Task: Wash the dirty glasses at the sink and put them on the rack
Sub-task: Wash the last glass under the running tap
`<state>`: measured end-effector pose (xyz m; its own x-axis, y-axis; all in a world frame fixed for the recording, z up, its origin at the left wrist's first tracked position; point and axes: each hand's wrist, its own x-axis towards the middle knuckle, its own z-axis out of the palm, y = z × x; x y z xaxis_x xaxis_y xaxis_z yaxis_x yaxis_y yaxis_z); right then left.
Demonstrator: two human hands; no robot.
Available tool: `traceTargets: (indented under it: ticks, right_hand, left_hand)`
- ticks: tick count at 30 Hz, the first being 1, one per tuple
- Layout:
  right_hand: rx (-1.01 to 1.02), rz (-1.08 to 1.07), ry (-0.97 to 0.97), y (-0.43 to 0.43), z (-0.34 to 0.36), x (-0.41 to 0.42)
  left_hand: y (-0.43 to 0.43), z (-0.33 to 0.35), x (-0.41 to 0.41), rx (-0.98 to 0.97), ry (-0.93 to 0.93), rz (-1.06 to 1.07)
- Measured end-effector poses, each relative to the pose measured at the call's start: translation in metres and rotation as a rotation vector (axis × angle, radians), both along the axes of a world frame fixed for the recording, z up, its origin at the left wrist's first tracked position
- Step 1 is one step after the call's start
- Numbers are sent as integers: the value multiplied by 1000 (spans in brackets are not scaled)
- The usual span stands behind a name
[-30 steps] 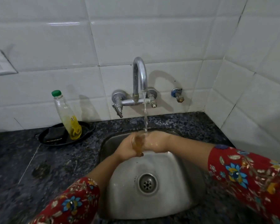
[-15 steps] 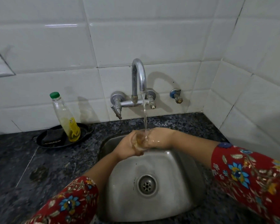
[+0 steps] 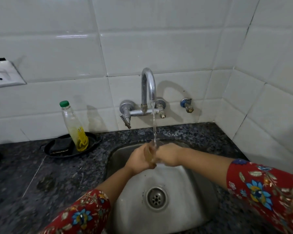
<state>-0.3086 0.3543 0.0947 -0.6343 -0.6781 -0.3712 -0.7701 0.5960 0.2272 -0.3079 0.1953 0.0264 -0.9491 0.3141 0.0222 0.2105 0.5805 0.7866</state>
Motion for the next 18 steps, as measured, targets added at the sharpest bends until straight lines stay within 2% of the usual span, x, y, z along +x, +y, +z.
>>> traceTargets:
  ticks: [3,6,8,11,12,13,15,18]
  right_hand:
    - [-66,-68,-157,-10,-2,2]
    - [-10,57,45,0,6,-1]
    - [28,136,158,7,1,-5]
    - [-18,20,105,-6,-1,5]
    - [25,100,106,-9,0,5]
    - [-17,117,93,-9,0,5]
    - [-112,68,50,-4,8,3]
    - [-66,179,140,9,3,-4]
  left_hand:
    - [11,2,12,98,32,153]
    - [3,3,11,316,-35,86]
    - [-2,4,6,331,-77,6]
    - [2,2,4,218,-31,79]
    - [4,1,5,250,-32,104]
    - [2,0,5,235,-46,97]
    - [-6,0,3,174,-29,25]
    - [-14,-1,-6,73,-56,-98]
